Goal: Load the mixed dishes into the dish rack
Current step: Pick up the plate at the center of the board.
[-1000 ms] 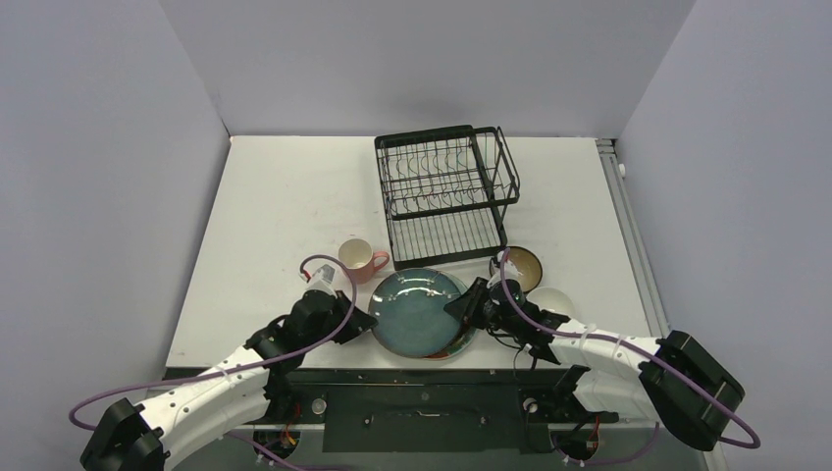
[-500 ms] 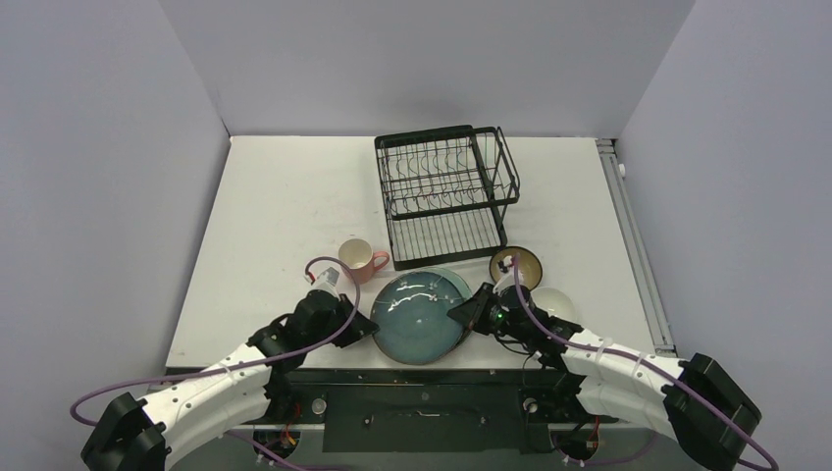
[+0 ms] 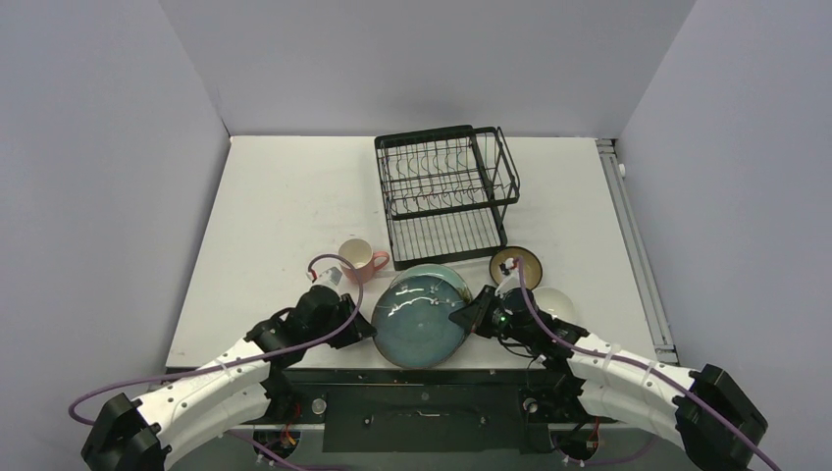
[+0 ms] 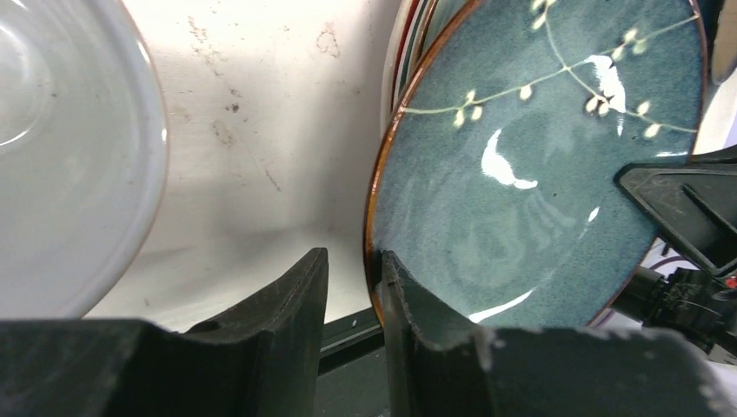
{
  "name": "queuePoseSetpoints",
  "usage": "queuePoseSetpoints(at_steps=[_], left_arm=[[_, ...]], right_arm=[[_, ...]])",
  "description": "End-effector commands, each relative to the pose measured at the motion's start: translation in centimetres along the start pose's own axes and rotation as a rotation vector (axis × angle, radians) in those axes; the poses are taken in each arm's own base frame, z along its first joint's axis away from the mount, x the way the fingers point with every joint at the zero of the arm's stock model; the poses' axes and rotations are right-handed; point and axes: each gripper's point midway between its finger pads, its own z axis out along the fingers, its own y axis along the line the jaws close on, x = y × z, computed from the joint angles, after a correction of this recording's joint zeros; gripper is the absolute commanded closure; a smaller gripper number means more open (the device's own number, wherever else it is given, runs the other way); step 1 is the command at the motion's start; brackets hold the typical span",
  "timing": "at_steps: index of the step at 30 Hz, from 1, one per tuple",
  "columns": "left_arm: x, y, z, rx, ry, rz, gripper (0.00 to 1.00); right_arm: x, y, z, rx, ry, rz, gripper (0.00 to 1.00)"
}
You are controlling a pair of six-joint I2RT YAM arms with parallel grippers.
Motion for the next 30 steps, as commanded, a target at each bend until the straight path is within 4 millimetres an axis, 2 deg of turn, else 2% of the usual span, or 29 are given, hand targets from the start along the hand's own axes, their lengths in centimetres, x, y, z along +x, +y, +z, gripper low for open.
queuePoseSetpoints(at_steps=[1,7,16,21,30], left_arm=[[-0.6,1.8,-1.1,-0.117,-0.011,0.076,0.71],[-1.8,0.2,-2.1,-0.095,-0.037,0.107,0.6],[-3.6,-2.1,-3.6,-0.068,-0.066,0.154,0.53],[-4.8,-3.6,-4.8,-0.048,-0.095,0.194,0.49],[-6.7,-5.5,-6.1,-0.026,-0.124,0.269,0.44]], right_arm=[[-1.2,-1.0,-0.6,0.073,-0.038,-0.072,1.0],[-2.2,-0.7,-1.6,0.086,-0.064,-0.089,1.0],[-4.1,1.2,-3.6,0.074,-0.115,-0.116,1.0],[-5.4,2.9,-4.9,0.048,-0.147,-0.129,1.0],[-6.7,4.8,-7.0,0.018,-0.184,-0.148,1.0]])
